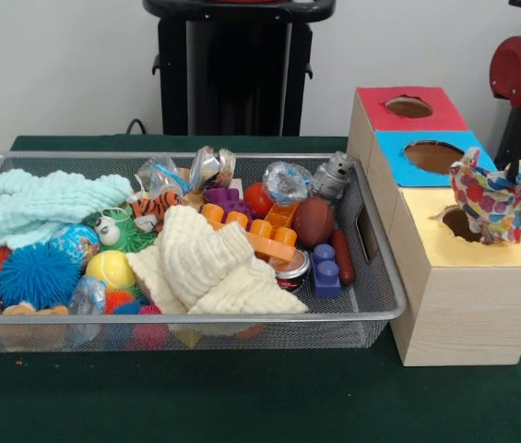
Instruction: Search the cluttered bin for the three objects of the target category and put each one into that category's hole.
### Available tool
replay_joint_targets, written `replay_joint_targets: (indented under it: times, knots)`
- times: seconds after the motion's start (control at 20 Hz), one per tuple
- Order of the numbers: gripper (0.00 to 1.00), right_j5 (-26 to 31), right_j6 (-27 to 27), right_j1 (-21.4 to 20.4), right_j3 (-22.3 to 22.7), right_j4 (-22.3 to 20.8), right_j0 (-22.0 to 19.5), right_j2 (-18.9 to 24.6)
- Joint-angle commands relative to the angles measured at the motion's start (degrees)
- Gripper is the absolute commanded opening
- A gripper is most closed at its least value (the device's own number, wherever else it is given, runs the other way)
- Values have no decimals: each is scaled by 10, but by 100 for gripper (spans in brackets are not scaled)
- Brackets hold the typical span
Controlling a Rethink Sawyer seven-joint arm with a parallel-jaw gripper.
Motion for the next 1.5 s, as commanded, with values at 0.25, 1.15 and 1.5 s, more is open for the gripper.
replay_joint_targets:
  times: [0.25,1.15,1.5]
  knots:
    - [0,96,88,1,4,28,-10,17]
    - [0,66,66,27,14,4,-12,12]
    - [0,16,58,35,47,-14,-22,1]
